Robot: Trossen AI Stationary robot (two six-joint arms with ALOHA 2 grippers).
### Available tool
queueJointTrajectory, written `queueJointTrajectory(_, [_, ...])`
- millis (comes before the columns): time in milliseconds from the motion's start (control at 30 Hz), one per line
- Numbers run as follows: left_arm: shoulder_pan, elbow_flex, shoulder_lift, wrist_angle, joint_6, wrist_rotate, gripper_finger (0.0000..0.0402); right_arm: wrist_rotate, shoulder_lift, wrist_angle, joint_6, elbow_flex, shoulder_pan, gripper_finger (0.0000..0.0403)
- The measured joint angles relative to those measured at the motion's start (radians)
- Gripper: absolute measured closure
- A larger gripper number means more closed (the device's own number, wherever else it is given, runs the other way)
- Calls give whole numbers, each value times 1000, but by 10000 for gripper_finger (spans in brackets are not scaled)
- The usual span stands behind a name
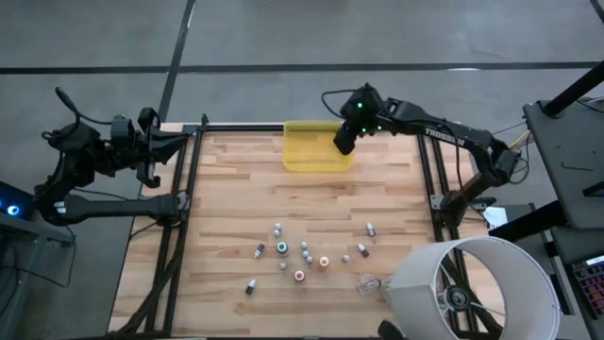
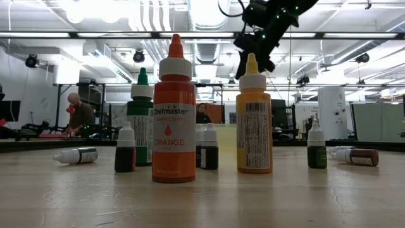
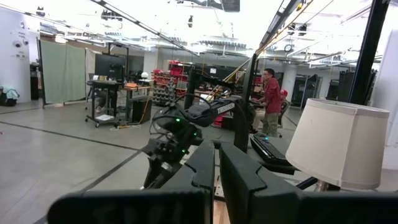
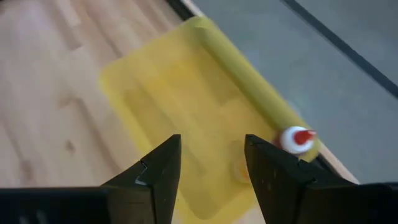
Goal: Pick & Place food coloring
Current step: Put the large yellow food coloring bottle into the yellow bin
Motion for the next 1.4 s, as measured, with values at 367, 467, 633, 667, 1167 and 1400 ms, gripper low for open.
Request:
queueJointTrajectory(367, [0,0,0,0,0,0,401,-136,-2,10,-51,0,169,214])
queueJointTrajectory(467, [0,0,0,0,0,0,401,-139,-2,14,-92,0,215,211])
queueJointTrajectory(633, [0,0,0,0,0,0,401,-146,-1,16,-164,0,283,207])
queueJointTrajectory(667, [0,0,0,0,0,0,401,-161,-1,17,-176,0,295,207])
queueJointTrajectory(1167, [0,0,0,0,0,0,401,-265,5,71,-197,0,492,206])
queueJointTrajectory(1400, [0,0,0,0,0,0,401,-265,29,85,-195,0,570,206])
